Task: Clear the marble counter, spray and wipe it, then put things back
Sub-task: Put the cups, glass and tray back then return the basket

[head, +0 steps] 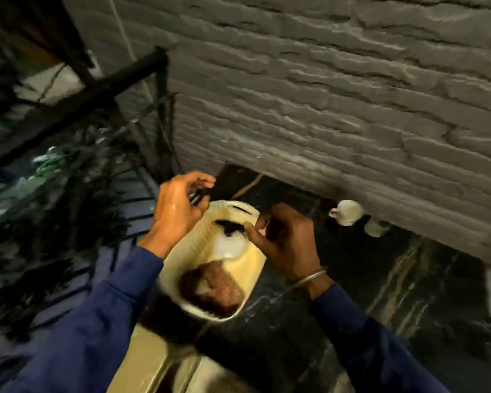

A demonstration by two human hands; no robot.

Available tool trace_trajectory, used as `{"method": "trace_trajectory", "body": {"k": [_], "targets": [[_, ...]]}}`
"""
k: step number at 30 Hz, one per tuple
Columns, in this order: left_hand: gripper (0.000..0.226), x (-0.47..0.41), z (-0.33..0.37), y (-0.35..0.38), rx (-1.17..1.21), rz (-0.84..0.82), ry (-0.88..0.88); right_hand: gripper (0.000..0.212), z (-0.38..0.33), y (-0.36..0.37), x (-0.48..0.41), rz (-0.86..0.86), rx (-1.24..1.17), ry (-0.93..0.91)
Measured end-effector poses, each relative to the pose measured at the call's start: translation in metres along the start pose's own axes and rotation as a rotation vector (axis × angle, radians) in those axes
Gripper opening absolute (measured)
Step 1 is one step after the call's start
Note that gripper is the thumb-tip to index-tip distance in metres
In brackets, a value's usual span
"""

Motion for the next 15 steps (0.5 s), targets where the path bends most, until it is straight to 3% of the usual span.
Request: {"method": "trace_trajectory", "body": {"k": [4,7,11,15], "targets": [[0.026,0.085,-0.094,-0.092,-0.019,0.059,-0.133,0.024,-0.083,0.122,0.026,-0.163,-0.106,-0.015],[0.023,0.164,-0.176,-0.128,-0.099,0.068,-0.299,0.024,-0.118,0.217,0.060,-0.310,-0.047,-0.107],[0.032,0.276,-0.284,-0.136,-0.216,-0.076,-0.658,0.019,-0.105,0.328,0.117,-0.613,0.012,-0.029],[0.034,0.376,-0.352,-0.133,-0.212,-0.095,-0.951,0.025,-0.059,0.421,0.177,-0.906,0.135,0.094]]}}
Point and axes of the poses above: each hand's wrist, its own x-axis away from the middle knuckle, its own y-axis out of the palm, z = x × y, the point moved 6 cm from there along -x, towards the middle knuckle, and after that the axes turned 9 degrees about -x, right-handed, at the moved point
